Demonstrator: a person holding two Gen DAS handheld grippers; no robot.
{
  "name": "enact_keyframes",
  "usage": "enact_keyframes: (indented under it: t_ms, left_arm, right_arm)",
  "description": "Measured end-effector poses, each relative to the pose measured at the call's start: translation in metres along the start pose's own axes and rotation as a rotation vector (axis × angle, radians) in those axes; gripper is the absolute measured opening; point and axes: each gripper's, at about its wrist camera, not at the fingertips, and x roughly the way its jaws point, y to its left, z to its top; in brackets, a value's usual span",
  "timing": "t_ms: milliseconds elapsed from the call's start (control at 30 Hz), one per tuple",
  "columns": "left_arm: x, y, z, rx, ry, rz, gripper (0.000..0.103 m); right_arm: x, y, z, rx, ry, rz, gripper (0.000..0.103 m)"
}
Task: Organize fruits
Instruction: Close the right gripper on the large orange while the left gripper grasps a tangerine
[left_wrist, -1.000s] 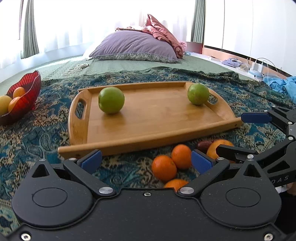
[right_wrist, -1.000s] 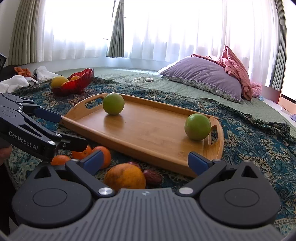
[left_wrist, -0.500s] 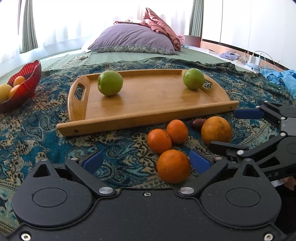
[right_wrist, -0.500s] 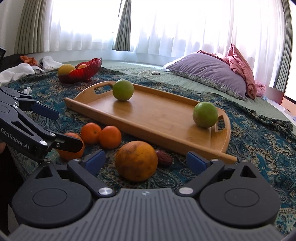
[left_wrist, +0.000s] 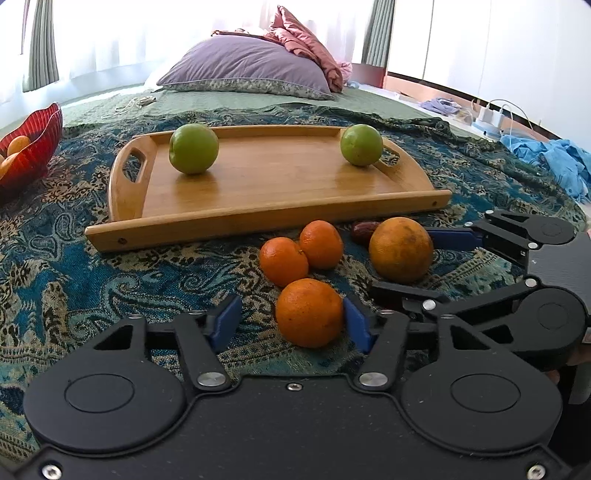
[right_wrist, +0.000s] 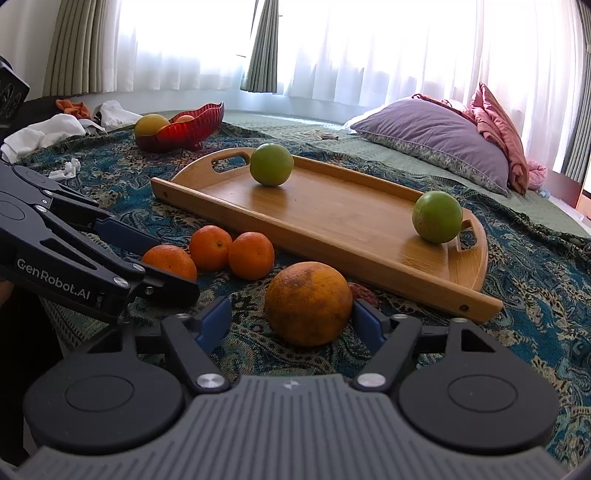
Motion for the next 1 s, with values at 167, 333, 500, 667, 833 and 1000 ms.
enact_keyframes:
  t_ms: [167,333,500,667,833,1000]
  left_arm:
    - [-0.002,-0.010,-0.005,0.042,-0.001,-0.001,0.049]
    - [-0.003,-0.017,-0.007,0.066,-0.012,0.002,0.041]
    - [-0.003,-0.020,-0.007,0.074,-0.027,0.022,0.036]
    - [-0.003,-0.018,-0.007,0.057,-0.033,0.023,0.036]
    - [-0.004,-0.018,-0.007,0.041,-0.040,0.030,0.036]
    - [-0.005,-0.018,-0.003,0.029,-0.050,0.031,0.036]
  right_arm:
    - [0.000,-0.004,0.001,0.035,-0.005,0.002,0.072]
    - [0.002,-0.005,-0.002,0.046,-0.003,-0.008,0.069]
    - [0.003,-0.005,-0.002,0.061,-0.007,-0.009,0.069]
    - [0.003,-0.005,-0.003,0.074,-0.014,-0.022,0.065]
    - [0.006,-0.008,-0.005,0.112,-0.010,-0.028,0.061]
    - [0.007,-0.009,-0.005,0.131,-0.021,-0.044,0.055]
